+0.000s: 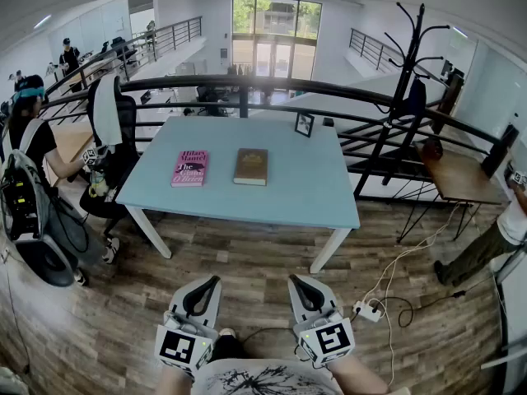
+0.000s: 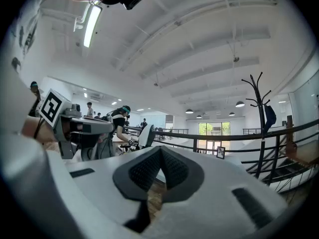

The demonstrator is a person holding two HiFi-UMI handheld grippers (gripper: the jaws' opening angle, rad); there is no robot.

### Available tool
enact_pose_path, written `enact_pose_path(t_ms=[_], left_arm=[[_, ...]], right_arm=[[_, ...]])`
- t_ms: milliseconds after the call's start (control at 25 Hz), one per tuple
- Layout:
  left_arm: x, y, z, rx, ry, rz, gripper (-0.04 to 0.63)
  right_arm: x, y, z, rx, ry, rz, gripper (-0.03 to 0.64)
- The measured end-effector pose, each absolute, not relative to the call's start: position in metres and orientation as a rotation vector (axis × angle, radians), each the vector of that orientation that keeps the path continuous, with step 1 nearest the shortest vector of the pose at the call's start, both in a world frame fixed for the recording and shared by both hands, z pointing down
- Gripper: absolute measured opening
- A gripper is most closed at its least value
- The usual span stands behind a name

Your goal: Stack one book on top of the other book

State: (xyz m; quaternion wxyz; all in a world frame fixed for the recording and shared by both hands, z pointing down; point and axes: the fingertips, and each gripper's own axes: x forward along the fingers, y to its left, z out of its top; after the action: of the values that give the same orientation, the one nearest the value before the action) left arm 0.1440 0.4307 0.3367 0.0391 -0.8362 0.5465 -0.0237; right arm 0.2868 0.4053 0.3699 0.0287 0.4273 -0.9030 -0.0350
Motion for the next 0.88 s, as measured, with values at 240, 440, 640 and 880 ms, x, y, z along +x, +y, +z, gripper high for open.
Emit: enact_pose_path(t_ms=[240,440,640,880], left_arm=[[0.143,0.428,0.339,-2.569,1.672,-0.077,0.011],[0.137,0.422,0.341,-2.582,1.669,-0.077,0.011],[0.120,0.405,0.349,-2.596,1.680,-0.081,0.011],[0.082,0.367,0.357,-2.639,1.683,-0.065,0.011]], right_arm=[[0.284,0.403,0.374,1.311,-2.783,-0.105,-0.009],[0.282,0.395,0.379,1.347,-2.777,-0.056,-0.009],[0.276,0.374,0.386,1.415,-2.757,0.018,-0.008],[0.241,0.338,0.403,1.437,-2.689,0.073,-0.008]])
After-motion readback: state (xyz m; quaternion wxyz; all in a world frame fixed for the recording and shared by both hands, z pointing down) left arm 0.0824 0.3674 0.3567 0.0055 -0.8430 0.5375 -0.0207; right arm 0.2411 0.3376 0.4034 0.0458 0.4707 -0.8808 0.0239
